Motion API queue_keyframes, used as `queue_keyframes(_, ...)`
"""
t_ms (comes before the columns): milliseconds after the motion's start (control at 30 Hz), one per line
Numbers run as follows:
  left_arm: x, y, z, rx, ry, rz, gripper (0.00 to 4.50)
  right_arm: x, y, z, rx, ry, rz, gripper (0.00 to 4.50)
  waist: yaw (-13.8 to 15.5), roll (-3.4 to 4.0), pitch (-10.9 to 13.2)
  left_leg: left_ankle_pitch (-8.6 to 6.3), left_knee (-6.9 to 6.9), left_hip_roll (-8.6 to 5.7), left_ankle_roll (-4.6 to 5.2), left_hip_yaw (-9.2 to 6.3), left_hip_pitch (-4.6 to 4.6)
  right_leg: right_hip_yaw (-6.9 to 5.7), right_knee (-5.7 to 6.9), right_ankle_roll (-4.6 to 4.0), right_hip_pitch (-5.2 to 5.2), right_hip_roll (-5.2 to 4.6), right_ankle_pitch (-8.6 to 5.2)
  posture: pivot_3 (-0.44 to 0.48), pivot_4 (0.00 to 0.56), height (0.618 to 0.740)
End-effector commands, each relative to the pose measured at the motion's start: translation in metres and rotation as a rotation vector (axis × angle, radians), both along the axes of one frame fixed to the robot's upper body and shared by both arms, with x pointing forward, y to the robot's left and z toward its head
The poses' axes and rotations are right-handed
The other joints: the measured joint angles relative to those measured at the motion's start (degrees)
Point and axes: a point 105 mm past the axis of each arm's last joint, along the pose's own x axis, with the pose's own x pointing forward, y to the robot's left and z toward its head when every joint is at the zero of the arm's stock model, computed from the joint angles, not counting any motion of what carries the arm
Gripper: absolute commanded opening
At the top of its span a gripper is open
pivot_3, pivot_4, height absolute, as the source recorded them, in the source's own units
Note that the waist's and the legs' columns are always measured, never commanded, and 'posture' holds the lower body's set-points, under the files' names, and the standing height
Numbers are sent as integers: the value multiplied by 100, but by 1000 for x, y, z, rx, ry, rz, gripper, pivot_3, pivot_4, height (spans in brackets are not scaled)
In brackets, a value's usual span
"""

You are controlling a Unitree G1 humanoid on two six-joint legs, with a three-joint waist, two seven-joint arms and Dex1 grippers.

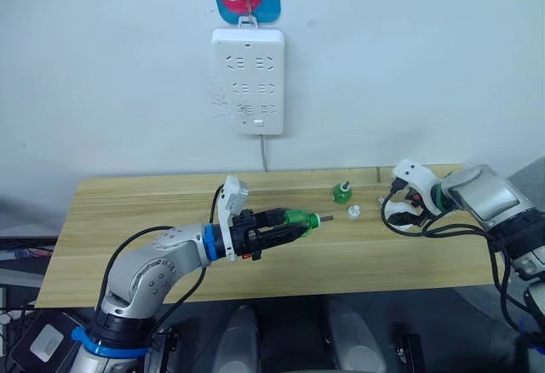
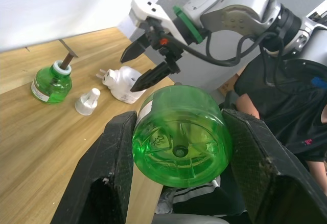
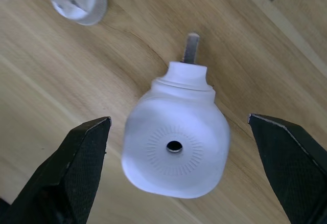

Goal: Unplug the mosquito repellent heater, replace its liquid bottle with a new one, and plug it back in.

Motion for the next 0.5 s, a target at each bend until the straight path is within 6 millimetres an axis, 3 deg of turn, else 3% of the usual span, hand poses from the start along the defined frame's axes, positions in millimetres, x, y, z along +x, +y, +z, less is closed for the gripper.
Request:
queue_keyframes(33,-4,-4,10,-18,-60,-12,2301,4,-1,5,0,0,-17,4500,0,0,4,0,0,0,0,0,0,0,0,0,0,0,0,-86,299,734)
queue_keyframes(233,-4,-6,11,-21,-75,-6,2301,1,-1,-1,26,33,-50,4500,1,-1,12,0,0,-2,0,0,-1,0,0,0,0,-2,0,-80,301,734)
queue_keyframes(333,-4,-7,12,-26,-82,-2,2301,0,1,-1,41,36,-53,3938,-1,-1,12,0,0,-1,0,0,-1,0,0,0,0,-2,0,-80,301,734)
queue_keyframes(433,-3,-7,13,-26,-85,0,2301,-1,2,-1,41,34,-51,2933,-1,-3,12,0,0,-1,0,0,1,0,0,0,2,-1,0,-84,300,734)
queue_keyframes(500,-2,-7,13,-24,-86,0,2301,-1,2,-1,42,32,-53,2919,-1,-3,13,0,1,-1,0,-1,1,-1,0,0,3,-1,0,-87,299,734)
